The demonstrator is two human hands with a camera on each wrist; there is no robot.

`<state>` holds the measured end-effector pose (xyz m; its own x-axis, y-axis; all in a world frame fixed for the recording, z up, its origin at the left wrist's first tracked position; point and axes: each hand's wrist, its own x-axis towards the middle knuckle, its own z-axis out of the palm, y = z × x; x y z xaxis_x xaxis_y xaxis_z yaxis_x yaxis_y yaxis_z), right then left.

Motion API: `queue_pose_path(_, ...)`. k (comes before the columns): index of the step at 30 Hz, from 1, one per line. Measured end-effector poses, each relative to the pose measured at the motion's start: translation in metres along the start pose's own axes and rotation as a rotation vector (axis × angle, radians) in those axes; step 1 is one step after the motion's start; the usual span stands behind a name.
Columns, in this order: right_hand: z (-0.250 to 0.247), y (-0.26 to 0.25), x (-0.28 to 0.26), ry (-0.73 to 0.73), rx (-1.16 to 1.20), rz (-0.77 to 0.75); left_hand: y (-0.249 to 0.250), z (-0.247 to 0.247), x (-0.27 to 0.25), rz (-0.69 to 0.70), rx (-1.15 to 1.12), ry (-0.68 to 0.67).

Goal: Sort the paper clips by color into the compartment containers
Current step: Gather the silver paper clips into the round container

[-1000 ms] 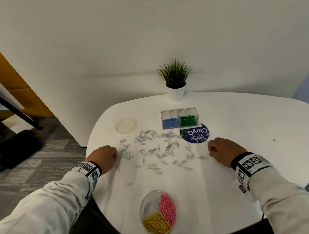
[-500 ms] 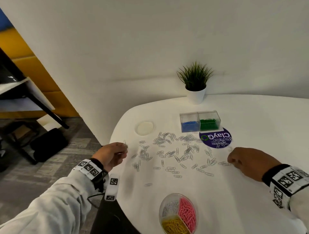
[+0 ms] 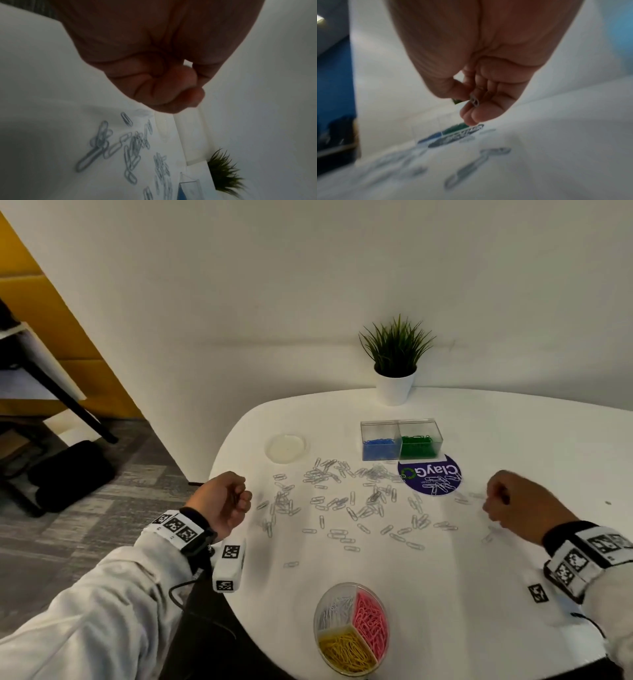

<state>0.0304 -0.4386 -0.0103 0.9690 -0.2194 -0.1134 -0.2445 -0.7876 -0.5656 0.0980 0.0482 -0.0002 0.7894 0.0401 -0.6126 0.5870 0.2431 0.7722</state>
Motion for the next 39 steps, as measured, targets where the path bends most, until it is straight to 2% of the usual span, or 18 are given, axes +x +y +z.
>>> queue_pose_path(2,-0.012,0.005,0.001,-0.013,0.123,0.107,-0.002,-0.001,-0.001,0.053,0.073,0.043)
queue_pose_path(5,-0.013,0.018,0.001,-0.219,-0.081,0.176,-0.006,-0.007,0.002,0.107,0.328,0.086)
queue_pose_path(6,-0.010,0.019,-0.001,-0.275,-0.227,0.168,-0.006,-0.009,0.004,0.120,0.502,0.097)
queue_pose_path(8,-0.002,0.019,-0.006,-0.299,-0.472,0.151,-0.009,-0.011,0.008,0.147,1.017,0.089)
queue_pose_path(9,0.001,0.018,-0.007,-0.285,-0.509,0.140,-0.010,-0.008,0.008,0.167,1.268,0.085)
queue_pose_path(11,0.010,0.014,-0.007,-0.241,-0.551,0.106,-0.015,0.000,0.005,0.244,1.593,0.135)
queue_pose_path(15,0.028,0.006,-0.006,-0.212,-0.605,0.016,-0.030,0.018,0.004,0.378,1.741,0.208)
queue_pose_path(19,0.035,-0.003,-0.008,-0.210,-0.571,0.046,-0.041,0.031,0.002,0.449,1.768,0.154)
queue_pose_path(24,0.036,-0.007,-0.013,-0.265,-0.555,0.089,-0.040,0.038,-0.007,0.416,1.706,0.089)
queue_pose_path(26,0.031,-0.008,-0.012,-0.282,-0.573,0.093,-0.032,0.035,-0.009,0.323,1.437,0.075)
queue_pose_path(29,0.015,-0.012,-0.010,-0.238,-0.437,0.081,-0.018,0.023,-0.012,0.093,0.575,0.042)
queue_pose_path(31,0.006,-0.011,-0.007,-0.156,0.039,0.129,-0.011,0.013,-0.015,0.042,0.250,0.028)
queue_pose_path(33,0.004,-0.010,-0.008,-0.141,0.574,0.267,-0.004,0.005,-0.016,0.036,0.082,-0.011)
queue_pose_path(34,0.004,-0.009,-0.008,-0.171,0.756,0.327,-0.001,0.004,-0.017,0.037,0.040,-0.029)
queue_pose_path(36,0.007,-0.011,-0.010,-0.238,0.879,0.390,0.001,0.004,-0.016,0.022,0.059,-0.071)
queue_pose_path(37,0.010,-0.012,-0.009,-0.253,0.819,0.380,0.001,0.006,-0.017,0.030,0.135,-0.085)
queue_pose_path(38,0.013,-0.012,-0.008,-0.241,0.658,0.336,-0.002,0.007,-0.016,0.058,0.263,-0.089)
queue_pose_path(39,0.016,-0.010,-0.004,-0.221,0.388,0.250,-0.005,0.009,-0.015,0.096,0.429,-0.110)
